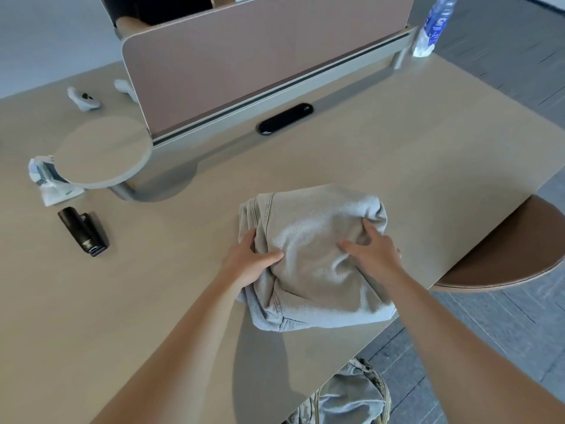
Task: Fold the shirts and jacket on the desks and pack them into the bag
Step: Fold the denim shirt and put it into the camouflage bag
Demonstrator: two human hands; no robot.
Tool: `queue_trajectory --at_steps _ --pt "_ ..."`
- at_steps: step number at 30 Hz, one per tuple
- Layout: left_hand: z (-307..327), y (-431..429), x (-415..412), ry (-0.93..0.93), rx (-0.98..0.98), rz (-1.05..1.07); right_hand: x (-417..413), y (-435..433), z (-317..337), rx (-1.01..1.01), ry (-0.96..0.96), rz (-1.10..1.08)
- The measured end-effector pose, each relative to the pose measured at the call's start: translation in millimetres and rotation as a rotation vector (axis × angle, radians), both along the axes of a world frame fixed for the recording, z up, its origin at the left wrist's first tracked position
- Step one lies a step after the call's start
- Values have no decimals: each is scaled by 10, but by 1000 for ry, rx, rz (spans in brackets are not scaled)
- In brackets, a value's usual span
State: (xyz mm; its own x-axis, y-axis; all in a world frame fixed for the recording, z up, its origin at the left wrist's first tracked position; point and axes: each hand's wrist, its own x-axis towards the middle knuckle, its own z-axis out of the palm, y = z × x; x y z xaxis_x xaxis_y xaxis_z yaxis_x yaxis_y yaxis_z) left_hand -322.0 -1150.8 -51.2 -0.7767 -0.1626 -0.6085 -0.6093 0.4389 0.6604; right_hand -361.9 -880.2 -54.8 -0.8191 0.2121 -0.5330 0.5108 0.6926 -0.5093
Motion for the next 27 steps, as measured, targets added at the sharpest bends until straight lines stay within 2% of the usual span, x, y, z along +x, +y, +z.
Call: queue_trajectory --at_steps 4,7,16,20,27 --pt "32 51 51 38 27 -47 -16 -55 96 105 -31 34" --pt "54 78 85 50 15 -59 -40 -28 95 -45 -82 27" --pt "42 141 226 68 288 -53 147 68 173 -269 -59 -12" --pt "48 135 270 109 430 10 242 60 162 -328 -19 -10" --pt "37 76 340 116 567 90 365 61 157 -384 -18 54"
